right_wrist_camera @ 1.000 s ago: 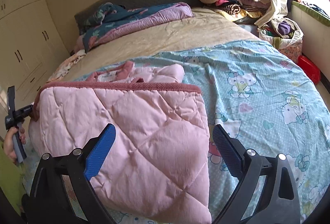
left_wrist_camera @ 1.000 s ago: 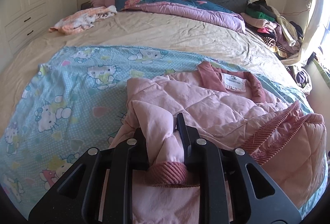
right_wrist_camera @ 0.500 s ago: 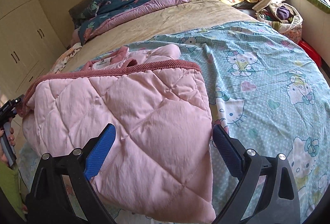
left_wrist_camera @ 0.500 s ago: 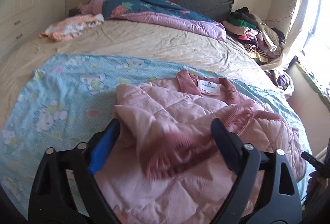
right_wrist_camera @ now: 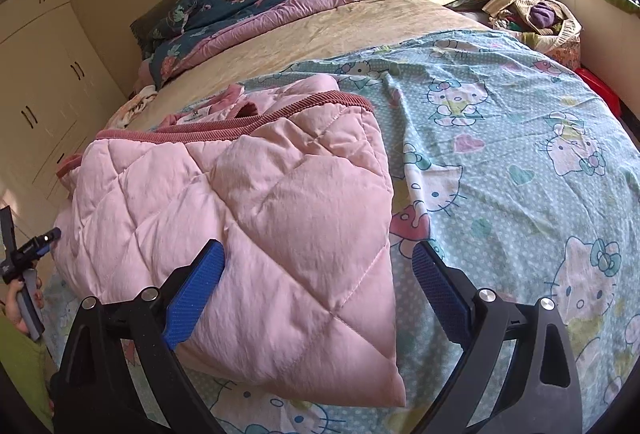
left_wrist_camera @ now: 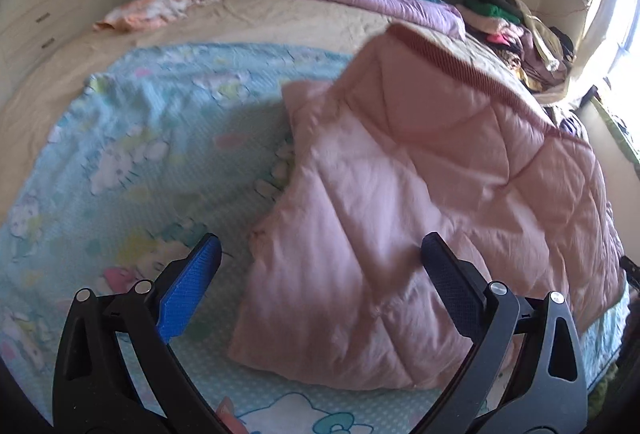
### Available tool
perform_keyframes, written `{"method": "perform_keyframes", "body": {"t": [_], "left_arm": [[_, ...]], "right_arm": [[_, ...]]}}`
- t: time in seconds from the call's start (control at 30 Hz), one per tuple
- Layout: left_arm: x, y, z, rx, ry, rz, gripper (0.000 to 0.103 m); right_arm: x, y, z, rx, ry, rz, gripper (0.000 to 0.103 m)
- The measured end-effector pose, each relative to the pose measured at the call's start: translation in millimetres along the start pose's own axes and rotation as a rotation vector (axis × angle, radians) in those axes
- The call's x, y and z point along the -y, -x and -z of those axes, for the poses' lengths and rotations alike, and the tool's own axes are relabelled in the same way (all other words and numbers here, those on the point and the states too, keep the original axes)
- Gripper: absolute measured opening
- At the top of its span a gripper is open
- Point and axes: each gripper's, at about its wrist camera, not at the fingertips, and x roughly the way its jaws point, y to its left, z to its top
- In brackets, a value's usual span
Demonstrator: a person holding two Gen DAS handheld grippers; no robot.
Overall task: Fold large clothes
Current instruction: 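Grasp the folded jacket edge with both grippers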
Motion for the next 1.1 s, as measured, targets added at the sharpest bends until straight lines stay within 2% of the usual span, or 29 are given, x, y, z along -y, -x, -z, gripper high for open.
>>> {"method": "perform_keyframes", "body": {"t": [0.03,0.07,0.1,0.13,0.17,0.2,0.23,0.27,0.33,0.47,0.63,0.8,1.1], "left_arm": [[1.6,-0.3,1.5,0.002,-0.010,0.026,0.093],[6.2,-0.4,2.9,0.006,-0.028,0.043,0.082],[9.8,-0.7,3.7,0.013,-0.048,0.015,0.062],[12.9,-0.9,4.9,0.022,-0.068,-0.025,0.048],[13.8,-1.7,5.1,0.025,-0.078,-0.021,0.025],[13.1,-1.9,5.4,0.025,-0.067,0.015,0.016],[13.1,-0.1,5.8,0.035,-0.060,0.027,0.014],[13.1,3.7,4.7,0.055,-0.067,0.027,0.013],[12.7,13.6,2.2,0.105,-0.069,0.030,0.012],[12.8,32.9,-17.2,0.203,-0.043,0.029,0.011],[13.4,32.1,-45.2,0.261,0.004,0.008,0.012],[14.5,13.6,-67.9,0.269,0.026,-0.027,0.012],[18.7,-35.6,-88.5,0.217,0.022,-0.100,0.012]], "right_arm": [[-3.0,-1.5,-0.5,0.000,0.012,0.003,0.082],[-5.9,-2.7,-1.2,-0.004,0.025,0.004,0.077],[-8.9,-2.7,-1.4,0.004,0.037,0.022,0.072],[-10.5,-2.3,-1.9,0.014,0.045,0.029,0.064],[-13.1,-0.8,-2.6,0.029,0.050,0.028,0.058],[-16.4,2.3,-4.3,0.054,0.058,0.027,0.048],[-20.8,6.1,-7.7,0.076,0.078,0.027,0.038],[-27.0,11.7,-12.0,0.105,0.104,0.030,0.033],[-41.6,25.8,-26.8,0.176,0.150,0.029,0.016],[-64.8,49.1,-71.7,0.320,0.196,0.002,0.014],[-85.7,38.8,-125.2,0.391,0.238,0.001,0.014],[-83.5,-4.3,-163.8,0.357,0.201,0.031,0.014],[-61.6,-75.3,-175.7,0.261,0.133,0.118,0.014]]}}
